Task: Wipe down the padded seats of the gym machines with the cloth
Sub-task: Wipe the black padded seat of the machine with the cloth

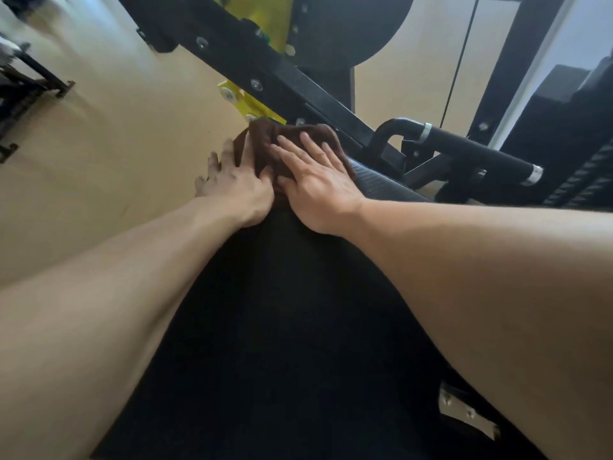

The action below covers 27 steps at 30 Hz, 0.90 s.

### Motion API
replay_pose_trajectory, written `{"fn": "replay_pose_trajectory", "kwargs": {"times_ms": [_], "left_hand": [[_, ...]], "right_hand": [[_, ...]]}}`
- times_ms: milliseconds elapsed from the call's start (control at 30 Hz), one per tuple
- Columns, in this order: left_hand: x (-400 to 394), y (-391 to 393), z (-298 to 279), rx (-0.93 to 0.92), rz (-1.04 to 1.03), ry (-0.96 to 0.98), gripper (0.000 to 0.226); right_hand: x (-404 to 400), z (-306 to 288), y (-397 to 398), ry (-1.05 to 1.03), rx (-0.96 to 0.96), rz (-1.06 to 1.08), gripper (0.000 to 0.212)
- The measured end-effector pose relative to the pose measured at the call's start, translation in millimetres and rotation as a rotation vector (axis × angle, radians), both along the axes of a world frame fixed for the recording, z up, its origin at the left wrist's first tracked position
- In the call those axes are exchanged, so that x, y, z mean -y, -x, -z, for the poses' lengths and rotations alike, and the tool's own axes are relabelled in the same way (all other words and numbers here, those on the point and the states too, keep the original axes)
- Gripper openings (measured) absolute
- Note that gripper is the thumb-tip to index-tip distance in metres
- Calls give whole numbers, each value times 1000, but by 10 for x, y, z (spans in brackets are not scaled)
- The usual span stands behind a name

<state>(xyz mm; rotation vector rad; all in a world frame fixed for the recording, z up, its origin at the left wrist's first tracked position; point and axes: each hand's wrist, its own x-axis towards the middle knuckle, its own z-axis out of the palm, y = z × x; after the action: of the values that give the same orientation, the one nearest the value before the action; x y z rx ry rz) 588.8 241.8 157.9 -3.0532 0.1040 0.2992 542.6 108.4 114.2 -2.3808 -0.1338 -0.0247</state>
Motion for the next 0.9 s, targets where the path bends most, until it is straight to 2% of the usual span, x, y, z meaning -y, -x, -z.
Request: {"fn": "replay_pose_trajectory", "kwargs": {"times_ms": [233,433,667,900], "left_hand": [[370,151,87,12,294,-132,69],[684,664,300,-34,544,-127,70],[577,1319,483,-48,716,-114,68],[137,2085,556,-97,849,-36,63]], "right_hand": [[325,181,365,31,-98,178,55],[472,394,1147,-20,-177,390,55],[220,524,1915,-84,-173,561,55],[-386,546,2770,-167,-154,695,53]]}}
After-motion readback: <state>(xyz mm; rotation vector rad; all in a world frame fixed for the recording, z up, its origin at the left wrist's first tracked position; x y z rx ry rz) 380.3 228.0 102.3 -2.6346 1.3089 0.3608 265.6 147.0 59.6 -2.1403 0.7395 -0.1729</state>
